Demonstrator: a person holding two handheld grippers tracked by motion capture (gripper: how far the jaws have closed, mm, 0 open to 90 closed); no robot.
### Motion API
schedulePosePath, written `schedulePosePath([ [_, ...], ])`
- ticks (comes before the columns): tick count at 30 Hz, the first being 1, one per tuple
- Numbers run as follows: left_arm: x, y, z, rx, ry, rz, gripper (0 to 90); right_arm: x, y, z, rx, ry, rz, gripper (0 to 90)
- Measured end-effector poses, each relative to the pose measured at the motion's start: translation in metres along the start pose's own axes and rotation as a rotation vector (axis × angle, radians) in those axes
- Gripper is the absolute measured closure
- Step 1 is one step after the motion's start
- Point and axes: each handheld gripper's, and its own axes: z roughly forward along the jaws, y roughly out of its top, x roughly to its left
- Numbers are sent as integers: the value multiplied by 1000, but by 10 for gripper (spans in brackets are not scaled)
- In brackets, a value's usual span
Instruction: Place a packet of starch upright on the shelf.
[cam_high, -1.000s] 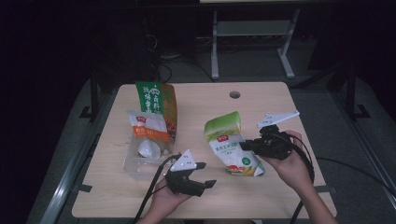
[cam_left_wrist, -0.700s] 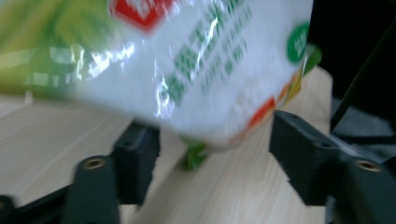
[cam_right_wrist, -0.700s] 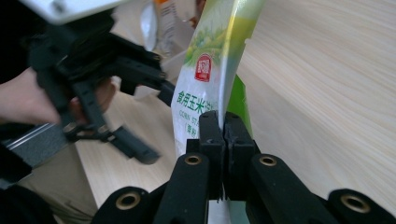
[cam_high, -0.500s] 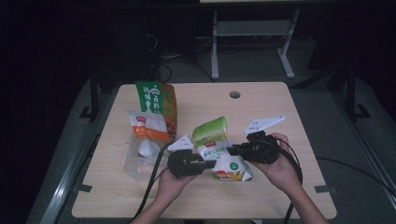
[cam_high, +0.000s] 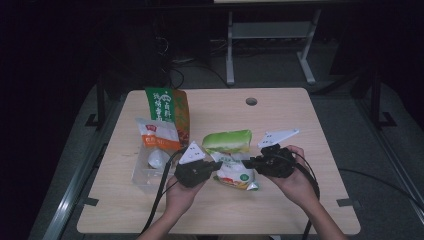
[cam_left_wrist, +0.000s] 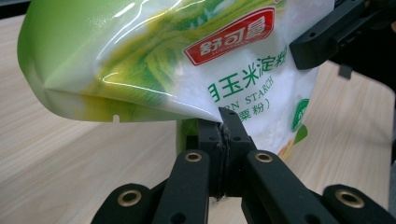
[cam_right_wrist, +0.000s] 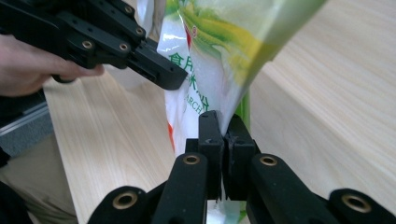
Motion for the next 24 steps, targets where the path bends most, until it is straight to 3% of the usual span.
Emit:
schedulePosePath([
  [6,-1,-7,4,26,11,13,891,-4,-9,7,36,12,27,838],
  [9,-1,-7,3,25,8,6,890,-5,-11,7,28,23,43,833],
  [17,-3,-8,1,24,9,14,881,-3,-10,18,37,50,36,690],
  [20,-3,-8,0,26,7,20,874,0,-10,25,56,46,24,703],
  [22,-3,-9,-1,28,7,26,865,0,-10,27,60,25,12,765],
  [24,-2,-9,-3,27,3,23,847,-1,-9,27,63,29,37,794],
])
